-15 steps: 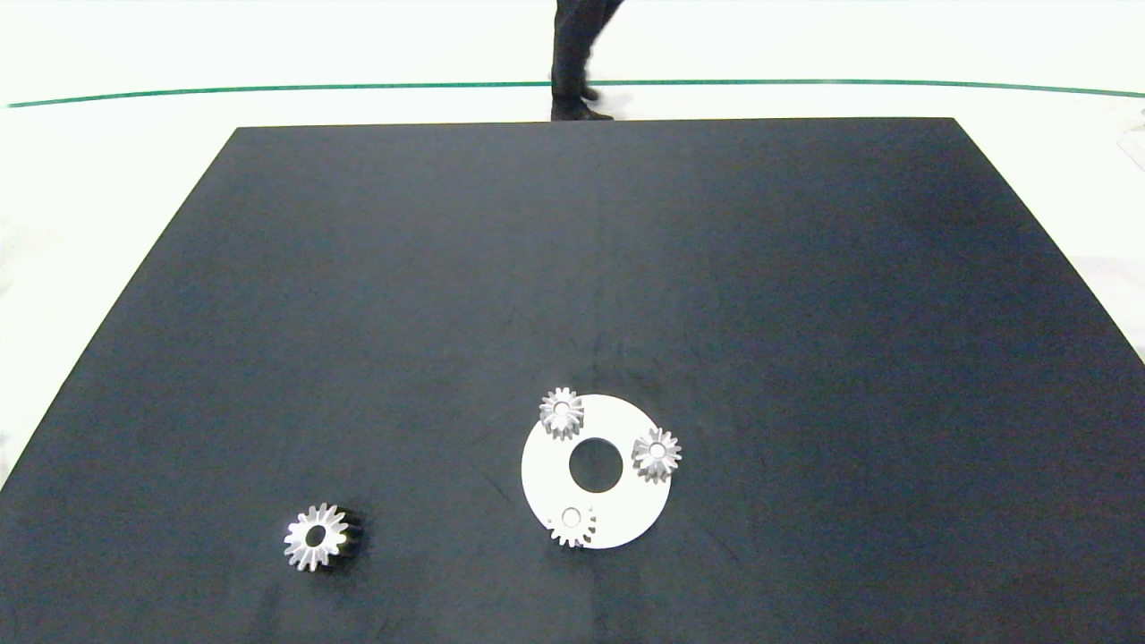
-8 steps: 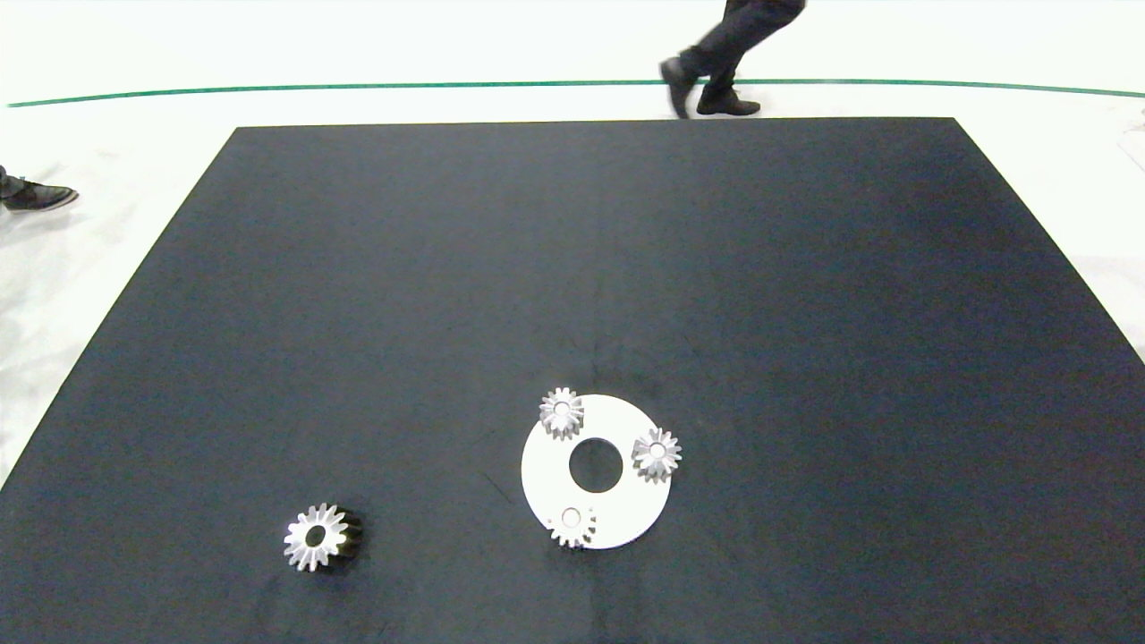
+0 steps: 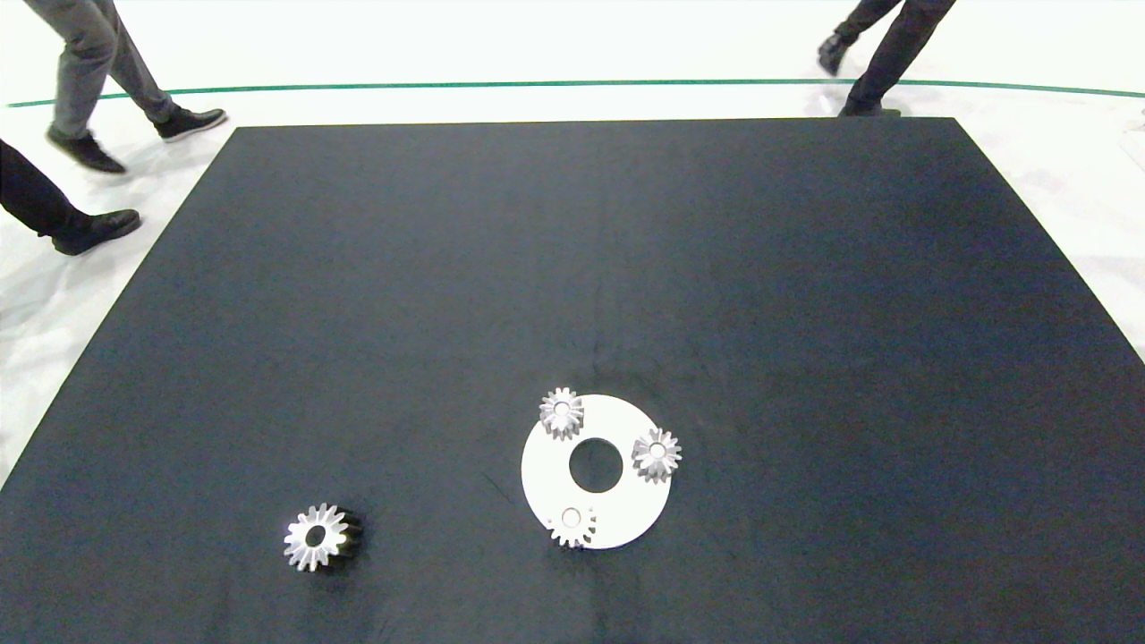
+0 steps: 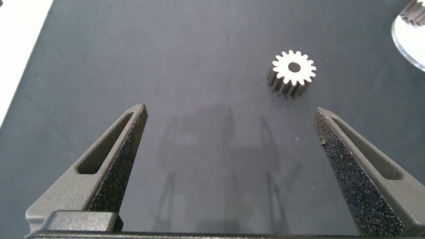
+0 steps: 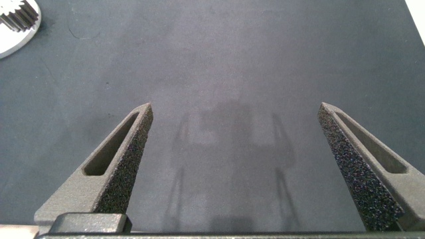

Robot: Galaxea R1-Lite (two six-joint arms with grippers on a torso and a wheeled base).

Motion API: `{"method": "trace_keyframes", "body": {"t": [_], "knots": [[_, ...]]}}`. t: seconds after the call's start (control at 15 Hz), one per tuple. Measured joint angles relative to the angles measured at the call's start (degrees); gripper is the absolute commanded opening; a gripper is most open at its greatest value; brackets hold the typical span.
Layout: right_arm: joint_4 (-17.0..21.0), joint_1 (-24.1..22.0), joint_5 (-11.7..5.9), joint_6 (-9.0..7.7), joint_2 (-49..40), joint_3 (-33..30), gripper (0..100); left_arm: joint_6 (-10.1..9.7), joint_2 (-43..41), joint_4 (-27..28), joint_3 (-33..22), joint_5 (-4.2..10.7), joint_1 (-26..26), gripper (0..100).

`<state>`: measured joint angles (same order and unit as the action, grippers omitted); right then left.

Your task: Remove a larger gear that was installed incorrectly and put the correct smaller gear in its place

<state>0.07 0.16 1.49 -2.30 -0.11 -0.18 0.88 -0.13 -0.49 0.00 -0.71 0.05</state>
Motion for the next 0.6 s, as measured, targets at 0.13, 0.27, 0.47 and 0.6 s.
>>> {"method": "trace_keyframes", "body": {"t": [0.13,0.27,0.47,0.6], "knots": [[0.41,0.0,0.22,0.07,0.0,0.0,100,-0.04,0.02,0.11,0.0,-0.17,-0.05,100],[0.45,0.05,0.3,0.1,0.0,-0.02,100,-0.17,0.02,0.11,0.0,-0.09,0.0,100],[0.45,0.09,0.2,1.34,-0.02,-0.09,100,-0.98,0.02,0.09,0.0,0.2,0.09,100],[0.45,0.09,0.07,1.89,-0.02,-0.09,100,-0.99,0.02,0.09,0.0,0.22,0.11,100]]}}
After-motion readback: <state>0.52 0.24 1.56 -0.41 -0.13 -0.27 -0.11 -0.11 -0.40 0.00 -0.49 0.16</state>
